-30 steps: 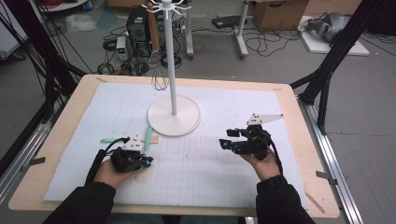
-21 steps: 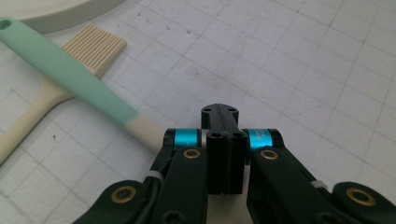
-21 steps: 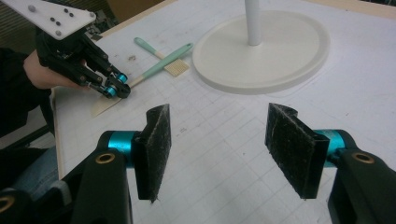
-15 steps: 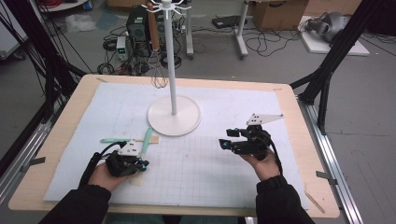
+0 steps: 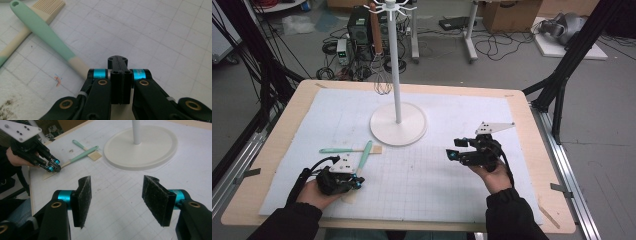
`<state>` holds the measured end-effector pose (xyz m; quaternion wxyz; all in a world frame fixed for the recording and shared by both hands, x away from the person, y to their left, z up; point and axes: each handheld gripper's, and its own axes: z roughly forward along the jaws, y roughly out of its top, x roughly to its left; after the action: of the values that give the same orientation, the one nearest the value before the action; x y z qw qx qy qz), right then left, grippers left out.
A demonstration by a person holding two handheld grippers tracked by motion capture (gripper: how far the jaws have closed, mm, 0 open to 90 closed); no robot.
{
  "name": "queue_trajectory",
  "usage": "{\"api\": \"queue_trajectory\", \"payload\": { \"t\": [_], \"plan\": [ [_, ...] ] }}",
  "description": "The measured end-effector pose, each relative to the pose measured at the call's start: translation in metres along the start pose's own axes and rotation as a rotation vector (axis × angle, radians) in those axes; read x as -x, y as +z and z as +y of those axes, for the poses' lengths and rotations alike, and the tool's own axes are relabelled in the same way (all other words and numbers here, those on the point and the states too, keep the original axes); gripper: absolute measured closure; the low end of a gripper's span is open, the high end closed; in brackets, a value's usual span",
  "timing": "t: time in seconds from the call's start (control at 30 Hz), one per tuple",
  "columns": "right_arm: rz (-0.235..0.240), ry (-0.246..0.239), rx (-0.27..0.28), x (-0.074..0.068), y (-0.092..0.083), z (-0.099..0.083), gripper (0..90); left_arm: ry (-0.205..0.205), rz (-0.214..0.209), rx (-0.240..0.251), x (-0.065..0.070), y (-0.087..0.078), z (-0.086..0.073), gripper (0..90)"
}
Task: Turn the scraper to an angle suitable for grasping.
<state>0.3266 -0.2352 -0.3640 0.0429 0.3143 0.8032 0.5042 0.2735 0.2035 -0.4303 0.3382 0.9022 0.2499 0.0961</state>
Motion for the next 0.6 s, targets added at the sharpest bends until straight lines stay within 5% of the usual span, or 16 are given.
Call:
{"api": "queue_trajectory", "payload": {
  "t": [0.6],
  "plan": [
    [0.002, 0.002, -0.004, -0.0001, 0.0011, -0.0005, 39.6, 0.005, -0.006, -0.003, -0.0001, -0.0057, -0.0061, 89.5]
  ]
}}
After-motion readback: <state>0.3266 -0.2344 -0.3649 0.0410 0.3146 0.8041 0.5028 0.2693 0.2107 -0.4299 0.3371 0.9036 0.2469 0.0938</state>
